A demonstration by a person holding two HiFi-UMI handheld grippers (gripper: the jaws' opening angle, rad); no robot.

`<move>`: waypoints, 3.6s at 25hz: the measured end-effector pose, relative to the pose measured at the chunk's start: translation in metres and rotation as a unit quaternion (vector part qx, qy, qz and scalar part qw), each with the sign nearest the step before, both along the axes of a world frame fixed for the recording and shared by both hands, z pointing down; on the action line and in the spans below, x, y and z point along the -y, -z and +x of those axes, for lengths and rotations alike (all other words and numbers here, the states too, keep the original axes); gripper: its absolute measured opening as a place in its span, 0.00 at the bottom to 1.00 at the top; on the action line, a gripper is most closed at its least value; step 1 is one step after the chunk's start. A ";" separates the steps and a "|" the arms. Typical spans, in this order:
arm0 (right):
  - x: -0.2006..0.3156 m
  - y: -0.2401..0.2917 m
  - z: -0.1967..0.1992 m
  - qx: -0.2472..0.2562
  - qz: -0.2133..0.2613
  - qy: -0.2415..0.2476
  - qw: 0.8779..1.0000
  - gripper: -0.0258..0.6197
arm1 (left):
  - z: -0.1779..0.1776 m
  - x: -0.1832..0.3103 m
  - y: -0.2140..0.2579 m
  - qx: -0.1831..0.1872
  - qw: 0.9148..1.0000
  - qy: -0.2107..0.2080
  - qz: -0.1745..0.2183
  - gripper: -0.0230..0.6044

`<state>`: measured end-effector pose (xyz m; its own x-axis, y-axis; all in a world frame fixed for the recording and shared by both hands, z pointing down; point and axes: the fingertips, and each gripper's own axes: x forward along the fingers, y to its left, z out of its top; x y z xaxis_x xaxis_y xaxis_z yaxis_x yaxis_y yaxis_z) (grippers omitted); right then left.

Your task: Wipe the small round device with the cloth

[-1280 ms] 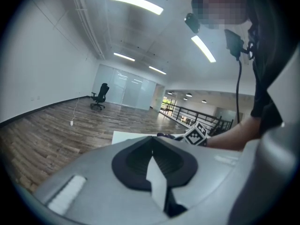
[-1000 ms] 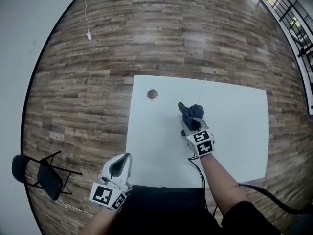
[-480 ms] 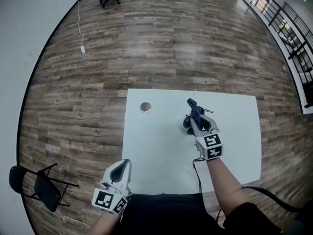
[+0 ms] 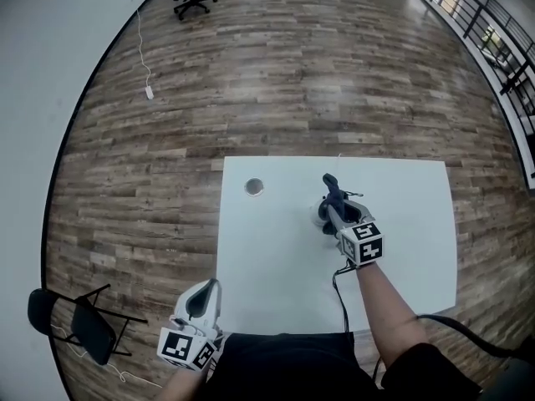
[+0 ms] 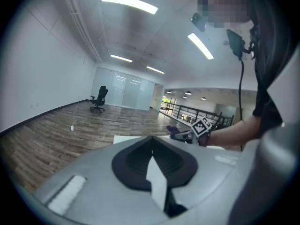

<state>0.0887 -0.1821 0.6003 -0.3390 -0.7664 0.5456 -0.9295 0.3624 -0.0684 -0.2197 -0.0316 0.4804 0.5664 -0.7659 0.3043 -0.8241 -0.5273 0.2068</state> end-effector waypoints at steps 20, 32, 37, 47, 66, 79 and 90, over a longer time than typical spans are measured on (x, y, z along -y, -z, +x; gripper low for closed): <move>-0.045 -0.083 0.002 -0.065 -0.080 0.009 0.995 0.18 | 0.001 -0.007 0.001 0.018 1.000 -0.009 -0.003 0.04; -0.074 -0.039 -0.045 -0.093 -0.067 0.103 0.988 0.18 | 0.014 -0.005 -0.005 -0.035 0.999 -0.034 -0.021 0.04; -0.070 -0.005 -0.028 -0.093 -0.034 0.082 0.992 0.18 | 0.029 0.007 -0.018 -0.028 0.998 -0.047 -0.004 0.04; -0.011 0.026 -0.032 -0.079 0.049 0.106 0.990 0.18 | 0.018 0.003 0.020 0.015 0.998 0.027 0.049 0.04; -0.017 -0.003 -0.059 -0.117 -0.007 0.203 0.972 0.18 | 0.008 -0.056 0.029 0.029 0.993 0.112 0.019 0.04; -0.038 -0.039 -0.086 -0.124 -0.045 0.245 0.960 0.18 | -0.016 -0.081 0.034 0.034 0.987 0.155 0.021 0.04; 0.003 0.016 -0.028 -0.077 0.048 0.131 0.987 0.18 | -0.024 -0.080 0.035 0.030 0.986 0.164 0.028 0.04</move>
<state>0.0609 -0.1847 0.5839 -0.4510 -0.7146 0.5347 -0.7999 0.5894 0.1130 -0.2436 0.0488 0.4455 0.2675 -0.9217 0.2808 -0.9621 -0.2394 0.1307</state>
